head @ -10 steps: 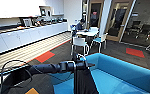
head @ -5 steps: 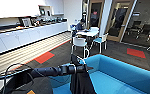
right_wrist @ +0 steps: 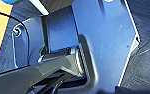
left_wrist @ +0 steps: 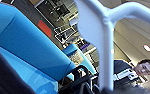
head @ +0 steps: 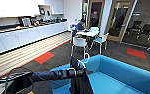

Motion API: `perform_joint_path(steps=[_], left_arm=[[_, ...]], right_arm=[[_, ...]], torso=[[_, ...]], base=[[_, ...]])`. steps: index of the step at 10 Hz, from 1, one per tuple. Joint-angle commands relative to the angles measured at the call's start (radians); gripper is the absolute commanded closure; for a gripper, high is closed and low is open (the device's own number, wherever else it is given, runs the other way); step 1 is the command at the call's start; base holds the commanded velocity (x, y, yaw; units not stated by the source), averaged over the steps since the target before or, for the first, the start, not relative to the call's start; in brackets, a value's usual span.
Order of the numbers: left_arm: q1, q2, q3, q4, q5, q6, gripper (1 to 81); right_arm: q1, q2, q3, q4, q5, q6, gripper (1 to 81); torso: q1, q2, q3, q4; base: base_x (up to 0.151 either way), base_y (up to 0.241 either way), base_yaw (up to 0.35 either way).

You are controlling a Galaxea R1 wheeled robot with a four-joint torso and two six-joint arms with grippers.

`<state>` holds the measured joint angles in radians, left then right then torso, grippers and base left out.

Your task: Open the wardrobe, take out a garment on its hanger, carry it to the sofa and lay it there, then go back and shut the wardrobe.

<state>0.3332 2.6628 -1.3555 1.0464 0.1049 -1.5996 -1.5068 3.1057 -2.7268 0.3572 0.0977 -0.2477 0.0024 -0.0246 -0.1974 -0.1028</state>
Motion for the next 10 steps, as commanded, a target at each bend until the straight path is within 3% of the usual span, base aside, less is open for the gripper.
perform_joint_path(steps=[1, 3, 5, 8, 9, 10], left_arm=[[-0.145, 0.019, 0.018, 0.049, -0.013, 0.012, 81.1], [-0.122, 0.043, -0.037, 0.08, 0.006, 0.015, 81.1], [-0.113, 0.088, -0.078, 0.142, 0.076, 0.015, 81.1], [-0.11, 0.138, -0.182, 0.149, 0.078, 0.015, 81.1], [-0.105, 0.151, -0.214, 0.15, 0.099, 0.017, 81.1], [-0.102, 0.16, -0.226, 0.167, 0.122, 0.02, 81.1]], right_arm=[[0.023, 0.01, 0.007, 0.008, -0.069, -0.004, 1.0], [0.023, 0.01, 0.007, 0.008, -0.069, -0.002, 1.0], [0.024, 0.01, 0.007, 0.005, -0.069, -0.002, 1.0], [0.023, 0.01, 0.009, 0.005, -0.069, -0.002, 1.0], [0.023, 0.01, 0.009, 0.005, -0.069, -0.004, 1.0], [0.023, 0.01, 0.007, 0.005, -0.069, -0.002, 1.0]], torso=[[0.0, 0.0, -0.072, 0.0], [-0.001, 0.0, -0.134, 0.0], [0.0, 0.0, -0.202, 0.0], [0.0, 0.001, -0.304, 0.0], [0.0, 0.001, -0.279, 0.0], [0.0, 0.001, -0.281, 0.0]], base=[[0.0, 0.0, 0.0], [0.0, 0.0, 0.0], [0.0, 0.0, 0.0], [0.0, 0.0, 0.0], [0.0, 0.0, 0.0], [0.0, 0.0, 0.0]])
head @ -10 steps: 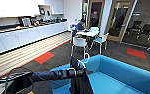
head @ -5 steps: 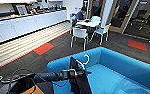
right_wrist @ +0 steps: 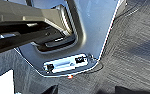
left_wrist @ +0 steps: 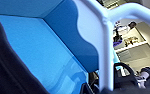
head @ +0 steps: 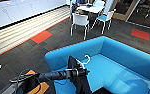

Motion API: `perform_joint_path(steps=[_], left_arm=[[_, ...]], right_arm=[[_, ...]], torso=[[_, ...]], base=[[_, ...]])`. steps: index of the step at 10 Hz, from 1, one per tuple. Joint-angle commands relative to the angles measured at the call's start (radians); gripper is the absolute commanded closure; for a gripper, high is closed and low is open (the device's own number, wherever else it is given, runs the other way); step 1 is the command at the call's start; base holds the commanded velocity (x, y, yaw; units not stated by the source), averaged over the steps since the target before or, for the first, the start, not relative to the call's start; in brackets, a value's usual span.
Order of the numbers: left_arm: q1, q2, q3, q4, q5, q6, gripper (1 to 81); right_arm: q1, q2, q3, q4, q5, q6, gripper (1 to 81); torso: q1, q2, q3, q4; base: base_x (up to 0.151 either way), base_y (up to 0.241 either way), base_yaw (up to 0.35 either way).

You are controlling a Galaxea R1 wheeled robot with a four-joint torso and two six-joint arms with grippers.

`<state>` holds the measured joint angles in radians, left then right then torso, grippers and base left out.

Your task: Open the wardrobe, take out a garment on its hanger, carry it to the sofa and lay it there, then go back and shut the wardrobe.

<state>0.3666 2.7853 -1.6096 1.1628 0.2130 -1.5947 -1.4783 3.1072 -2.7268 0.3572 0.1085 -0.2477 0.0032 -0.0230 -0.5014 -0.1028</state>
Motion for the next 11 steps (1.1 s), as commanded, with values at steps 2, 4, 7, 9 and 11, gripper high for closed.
perform_joint_path(steps=[2, 4, 7, 9, 11], left_arm=[[-0.134, 0.051, 0.008, 0.086, 0.109, 0.013, 81.1], [-0.134, 0.051, -0.027, 0.101, 0.189, 0.005, 81.1], [-0.134, 0.048, -0.119, 0.118, 0.23, -0.002, 81.1], [-0.133, 0.038, -0.197, 0.155, 0.249, -0.002, 81.1], [-0.131, 0.011, -0.19, 0.193, 0.295, -0.002, 81.1]], right_arm=[[-0.006, 0.009, 0.009, 0.005, -0.079, -0.002, 1.0], [-0.006, 0.009, 0.009, 0.005, -0.079, -0.004, 1.0], [-0.006, 0.009, 0.009, 0.003, -0.079, -0.002, 1.0], [-0.006, 0.009, 0.009, 0.003, -0.078, -0.002, 1.0], [-0.007, 0.009, 0.009, 0.0, -0.069, -0.002, 1.0]], torso=[[0.0, 0.0, -0.005, 0.0], [0.0, 0.0, -0.01, 0.0], [0.0, 0.0, -0.011, 0.0], [0.0, 0.0, -0.011, 0.0], [0.0, 0.0, -0.011, 0.0]], base=[[0.0, 0.0, 0.0], [0.0, 0.0, 0.0], [0.0, 0.0, 0.0], [0.0, 0.0, 0.0], [0.0, 0.0, 0.0]])
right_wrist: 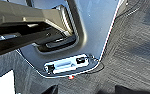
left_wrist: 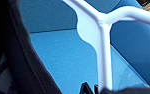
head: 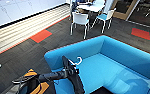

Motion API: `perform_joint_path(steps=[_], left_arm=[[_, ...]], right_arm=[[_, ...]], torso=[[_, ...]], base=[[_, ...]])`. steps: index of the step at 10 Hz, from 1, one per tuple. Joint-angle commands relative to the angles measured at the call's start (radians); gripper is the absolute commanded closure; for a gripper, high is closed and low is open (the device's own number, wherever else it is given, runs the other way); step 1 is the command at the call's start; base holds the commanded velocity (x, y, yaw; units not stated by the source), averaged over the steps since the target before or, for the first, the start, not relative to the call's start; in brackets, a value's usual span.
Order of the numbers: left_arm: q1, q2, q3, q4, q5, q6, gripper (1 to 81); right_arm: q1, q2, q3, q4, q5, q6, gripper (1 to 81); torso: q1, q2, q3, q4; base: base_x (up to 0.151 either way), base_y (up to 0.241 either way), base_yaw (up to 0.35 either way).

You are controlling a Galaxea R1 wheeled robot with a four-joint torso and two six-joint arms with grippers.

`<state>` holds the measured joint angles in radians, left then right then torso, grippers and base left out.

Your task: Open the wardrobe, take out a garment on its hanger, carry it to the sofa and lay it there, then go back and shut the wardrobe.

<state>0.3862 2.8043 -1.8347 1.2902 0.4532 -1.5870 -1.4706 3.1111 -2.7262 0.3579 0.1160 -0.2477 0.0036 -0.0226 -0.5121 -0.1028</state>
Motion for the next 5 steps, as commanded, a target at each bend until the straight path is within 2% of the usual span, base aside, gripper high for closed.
perform_joint_path(steps=[1, 5], left_arm=[[-0.149, -0.014, 0.055, 0.1, 0.076, -0.01, 1.0], [-0.129, -0.066, 0.198, 0.159, 0.165, -0.01, 1.0]], right_arm=[[-0.015, 0.005, 0.008, 0.0, -0.076, -0.002, 1.0], [-0.015, 0.005, 0.008, 0.0, -0.075, -0.002, 1.0]], torso=[[0.0, 0.0, 0.0, 0.0], [0.0, 0.0, 0.0, 0.0]], base=[[0.0, 0.0, 0.0], [0.0, 0.0, 0.0]])
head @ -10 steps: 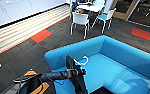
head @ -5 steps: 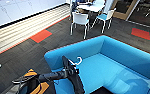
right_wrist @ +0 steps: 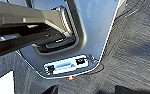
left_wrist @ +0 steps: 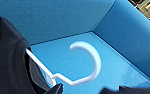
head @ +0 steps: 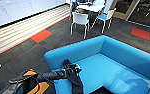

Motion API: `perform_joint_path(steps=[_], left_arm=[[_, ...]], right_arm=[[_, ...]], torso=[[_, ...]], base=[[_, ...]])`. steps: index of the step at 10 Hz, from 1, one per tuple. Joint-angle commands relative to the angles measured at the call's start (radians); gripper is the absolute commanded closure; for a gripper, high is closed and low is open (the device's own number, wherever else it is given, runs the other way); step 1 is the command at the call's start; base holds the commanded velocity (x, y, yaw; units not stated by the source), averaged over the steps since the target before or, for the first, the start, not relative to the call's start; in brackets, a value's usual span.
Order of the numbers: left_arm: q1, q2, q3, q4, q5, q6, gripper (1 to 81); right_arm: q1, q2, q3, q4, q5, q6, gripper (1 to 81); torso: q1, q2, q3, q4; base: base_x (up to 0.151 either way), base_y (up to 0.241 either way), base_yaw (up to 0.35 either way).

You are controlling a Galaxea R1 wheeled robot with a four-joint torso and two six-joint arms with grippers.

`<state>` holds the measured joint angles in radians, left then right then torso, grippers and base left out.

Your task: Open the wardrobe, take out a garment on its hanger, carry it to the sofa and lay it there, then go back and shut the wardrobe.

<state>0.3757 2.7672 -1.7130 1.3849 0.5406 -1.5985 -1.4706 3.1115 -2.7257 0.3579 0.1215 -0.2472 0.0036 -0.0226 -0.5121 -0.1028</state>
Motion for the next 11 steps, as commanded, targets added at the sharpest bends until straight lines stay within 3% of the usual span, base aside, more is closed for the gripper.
perform_joint_path(steps=[1, 2, 4, 5, 7, 8, 10, 11], left_arm=[[-0.097, -0.043, 0.092, 0.123, 0.12, 0.008, 1.0], [-0.077, -0.055, 0.11, 0.204, 0.191, 0.0, 1.0], [-0.053, -0.073, 0.113, 0.212, 0.19, -0.001, 1.0], [-0.033, -0.084, 0.119, 0.192, 0.14, 0.0, 1.0], [0.036, -0.132, 0.13, 0.132, -0.132, 0.002, 1.0], [0.076, -0.144, 0.133, 0.128, -0.191, 0.003, 1.0], [0.159, -0.162, 0.164, 0.138, -0.195, 0.019, 1.0], [0.211, -0.168, 0.167, 0.148, -0.195, 0.026, 1.0]], right_arm=[[-0.015, 0.005, 0.008, 0.0, -0.08, -0.003, 1.0], [-0.015, 0.005, 0.008, 0.0, -0.08, -0.003, 1.0], [-0.014, 0.005, 0.008, 0.0, -0.08, -0.004, 1.0], [-0.014, 0.005, 0.008, 0.0, -0.082, -0.004, 1.0], [-0.012, 0.005, 0.008, 0.0, -0.08, -0.004, 1.0], [-0.012, 0.005, 0.008, 0.0, -0.082, -0.003, 1.0], [-0.014, 0.005, 0.008, 0.0, -0.08, -0.004, 1.0], [-0.014, 0.005, 0.008, 0.001, -0.082, -0.004, 1.0]], torso=[[0.0, 0.0, 0.0, 0.0], [0.0, 0.0, 0.0, 0.0], [0.0, 0.0, 0.0, 0.0], [0.0, 0.0, 0.0, 0.0], [0.0, 0.0, 0.0, 0.0], [0.0, 0.0, 0.0, 0.0], [0.0, 0.0, 0.0, 0.0], [0.0, 0.0, 0.039, 0.0]], base=[[0.0, 0.0, 0.0], [0.0, 0.0, 0.0], [0.0, 0.0, 0.0], [0.0, 0.0, 0.0], [0.0, 0.0, 0.0], [0.0, 0.0, 0.0], [0.0, 0.0, 0.0], [0.0, 0.0, 0.0]])
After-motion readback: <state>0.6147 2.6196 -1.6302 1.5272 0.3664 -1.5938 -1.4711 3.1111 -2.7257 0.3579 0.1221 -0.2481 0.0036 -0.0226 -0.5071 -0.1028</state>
